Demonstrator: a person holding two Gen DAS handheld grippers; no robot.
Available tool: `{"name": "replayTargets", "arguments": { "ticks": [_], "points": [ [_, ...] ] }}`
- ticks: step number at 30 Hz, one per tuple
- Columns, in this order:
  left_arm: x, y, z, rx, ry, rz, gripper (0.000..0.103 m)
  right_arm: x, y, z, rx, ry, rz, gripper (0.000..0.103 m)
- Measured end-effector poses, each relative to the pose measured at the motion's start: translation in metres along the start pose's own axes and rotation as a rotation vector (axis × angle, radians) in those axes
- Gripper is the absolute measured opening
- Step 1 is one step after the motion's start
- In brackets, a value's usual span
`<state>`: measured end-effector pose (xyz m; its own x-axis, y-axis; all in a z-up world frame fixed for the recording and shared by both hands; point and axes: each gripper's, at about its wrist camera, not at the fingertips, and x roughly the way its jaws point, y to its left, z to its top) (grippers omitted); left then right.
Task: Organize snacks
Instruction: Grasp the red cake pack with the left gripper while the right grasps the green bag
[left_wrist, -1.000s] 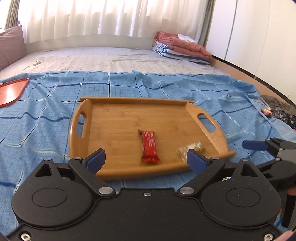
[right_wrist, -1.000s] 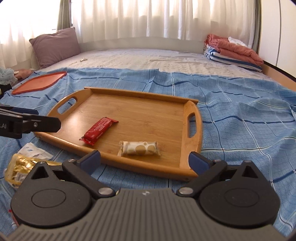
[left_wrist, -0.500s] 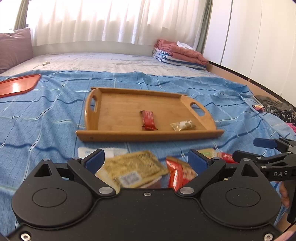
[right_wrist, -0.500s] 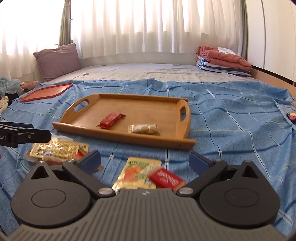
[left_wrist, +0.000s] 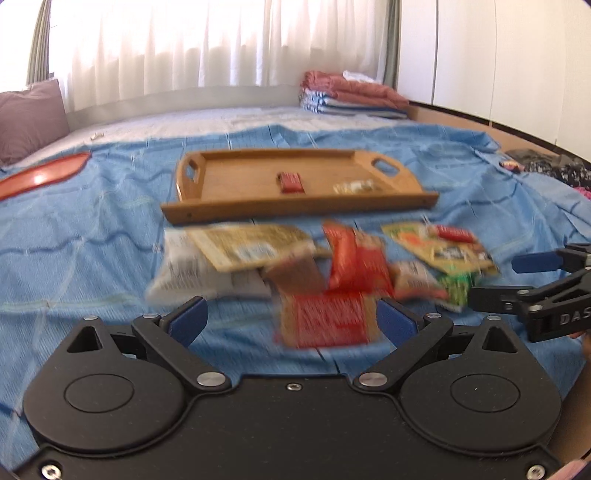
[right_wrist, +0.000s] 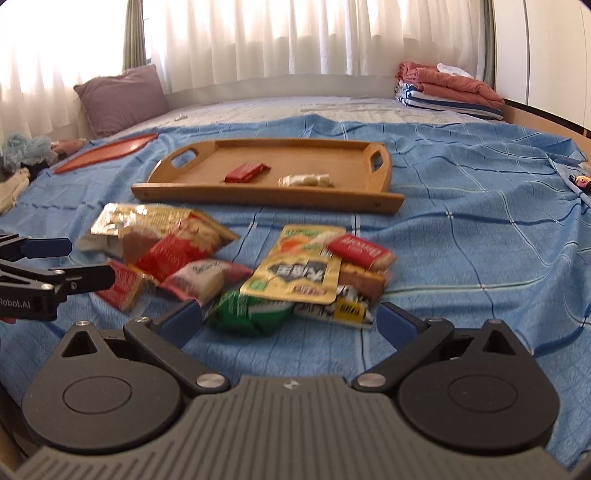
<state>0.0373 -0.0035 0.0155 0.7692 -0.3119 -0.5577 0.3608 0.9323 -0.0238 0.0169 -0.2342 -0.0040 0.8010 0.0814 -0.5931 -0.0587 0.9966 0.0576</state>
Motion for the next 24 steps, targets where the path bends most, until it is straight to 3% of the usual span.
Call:
{"name": "replayTargets", "arguments": {
  "ticks": [5, 18, 20, 24],
  "points": [
    [0.002, -0.005, -0.008, -0.041, 0.014, -0.013, 0.098, 0.009, 0.006, -0.009, 0.020, 0.034, 0.008, 0.103],
    [0.017, -0.018, -0.006, -0.025, 0.042, 0.013, 0.094, 0.019, 0.009, -0.019, -0.003, 0.042, -0.022, 0.103],
    [0.018, -0.018, -0.004, -0.032, 0.046, 0.015, 0.091, 0.019, 0.010, -0.019, -0.003, 0.041, -0.021, 0.103],
    [0.019, -0.020, -0.002, -0.028, 0.043, 0.003, 0.075, 0.018, 0.012, -0.021, -0.016, 0.023, -0.024, 0.103]
  ]
}}
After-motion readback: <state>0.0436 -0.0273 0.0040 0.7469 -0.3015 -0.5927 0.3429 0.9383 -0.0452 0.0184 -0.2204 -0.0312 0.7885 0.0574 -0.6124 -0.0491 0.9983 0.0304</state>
